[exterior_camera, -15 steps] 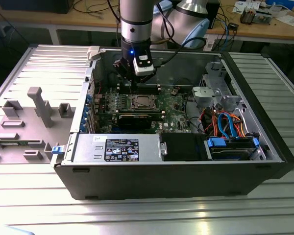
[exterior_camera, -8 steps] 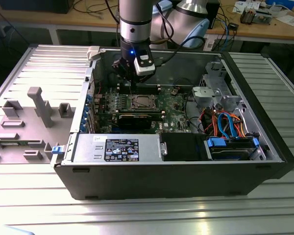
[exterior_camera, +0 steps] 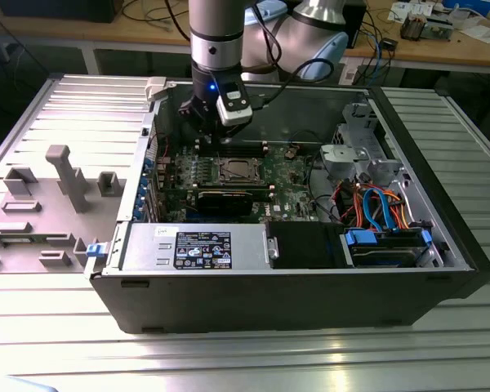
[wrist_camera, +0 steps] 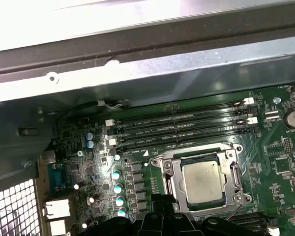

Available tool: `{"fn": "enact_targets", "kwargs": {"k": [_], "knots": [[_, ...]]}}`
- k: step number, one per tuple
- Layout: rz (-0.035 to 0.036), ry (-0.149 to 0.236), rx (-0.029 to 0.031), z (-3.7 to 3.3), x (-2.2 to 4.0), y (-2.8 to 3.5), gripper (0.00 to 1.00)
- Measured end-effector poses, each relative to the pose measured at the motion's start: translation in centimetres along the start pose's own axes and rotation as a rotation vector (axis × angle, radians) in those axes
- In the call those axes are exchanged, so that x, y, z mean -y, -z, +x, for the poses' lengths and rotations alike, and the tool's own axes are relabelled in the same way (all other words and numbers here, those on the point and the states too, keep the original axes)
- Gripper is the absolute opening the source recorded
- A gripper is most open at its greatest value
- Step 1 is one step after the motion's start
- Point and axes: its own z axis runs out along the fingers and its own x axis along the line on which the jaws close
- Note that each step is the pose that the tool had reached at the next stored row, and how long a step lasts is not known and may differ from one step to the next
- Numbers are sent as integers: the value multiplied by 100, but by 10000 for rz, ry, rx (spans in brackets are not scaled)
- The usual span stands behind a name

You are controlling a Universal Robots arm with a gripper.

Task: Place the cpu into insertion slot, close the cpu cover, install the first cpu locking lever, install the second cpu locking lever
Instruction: 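Install the first cpu locking lever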

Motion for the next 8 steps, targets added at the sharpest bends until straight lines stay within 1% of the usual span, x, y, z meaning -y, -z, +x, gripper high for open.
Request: {"fn": "enact_targets", "kwargs": {"k": [2,3,4,5,6,7,8], "knots": [[-15,30,84,20,3,-1,11],[-26,33,172,51,7,-1,11],[-40,34,270,100,14,-1,11],[-43,41,294,133,19,-1,11],[-46,56,304,161,23,-1,11],[-46,157,300,174,24,-1,11],[-48,392,295,175,25,-1,11]]}}
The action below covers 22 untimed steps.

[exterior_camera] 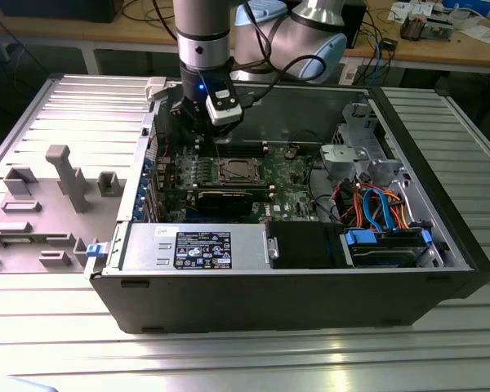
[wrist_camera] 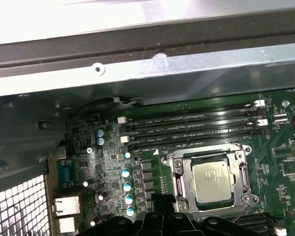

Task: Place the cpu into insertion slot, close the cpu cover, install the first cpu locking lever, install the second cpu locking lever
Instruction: 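Install the first cpu locking lever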

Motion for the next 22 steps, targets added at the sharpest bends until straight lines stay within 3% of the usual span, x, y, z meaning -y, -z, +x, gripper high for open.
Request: {"fn": "enact_targets", "kwargs": {"k": [2,6,10,13,22], "knots": [[-8,268,-6,4,1,0,11],[-11,278,29,53,2,34,11],[-14,306,60,63,-71,92,11],[-40,875,45,68,-106,66,11],[-82,1924,20,79,-169,37,11]]}}
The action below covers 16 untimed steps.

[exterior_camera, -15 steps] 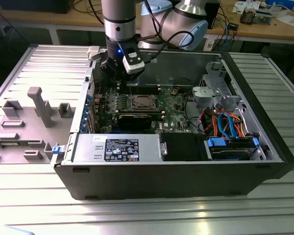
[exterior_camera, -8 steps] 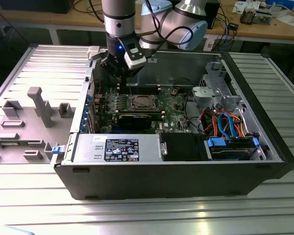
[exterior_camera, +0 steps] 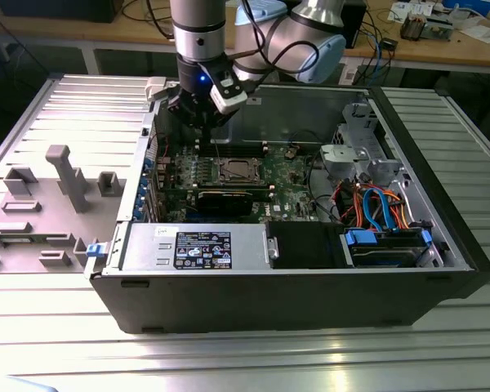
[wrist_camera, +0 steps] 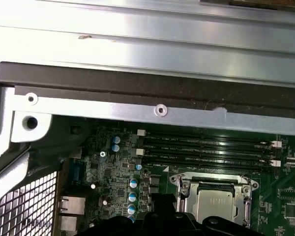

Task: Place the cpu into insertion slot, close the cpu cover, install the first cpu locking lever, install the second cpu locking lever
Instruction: 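Install the first cpu locking lever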

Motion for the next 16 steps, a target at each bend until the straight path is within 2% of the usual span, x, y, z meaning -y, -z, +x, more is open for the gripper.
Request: {"fn": "enact_targets", "kwargs": {"k": [7,10,16], "knots": [[1,-40,1,-10,-21,-1,11],[2,-39,1,-15,-65,-2,11],[1,-39,1,-15,-66,-2,11]]}}
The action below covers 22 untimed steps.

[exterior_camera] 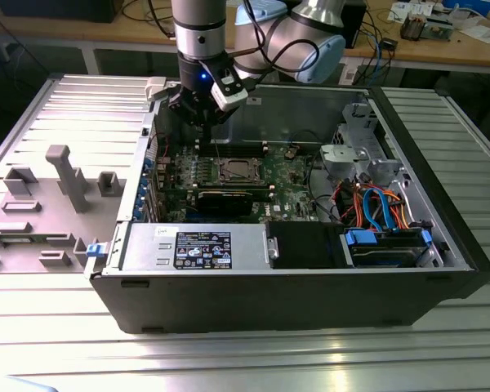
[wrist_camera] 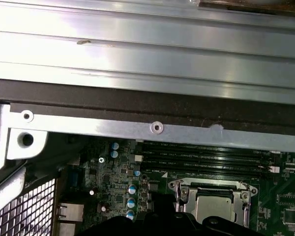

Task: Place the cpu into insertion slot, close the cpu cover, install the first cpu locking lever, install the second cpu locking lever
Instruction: 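Install the first cpu locking lever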

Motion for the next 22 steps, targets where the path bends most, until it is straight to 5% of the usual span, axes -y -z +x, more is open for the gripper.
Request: {"fn": "enact_targets", "kwargs": {"k": [2,5,22], "knots": [[-1,0,1,-21,0,-1,11],[0,6,0,-182,-9,-7,11],[0,7,0,-227,-5,-9,11]]}}
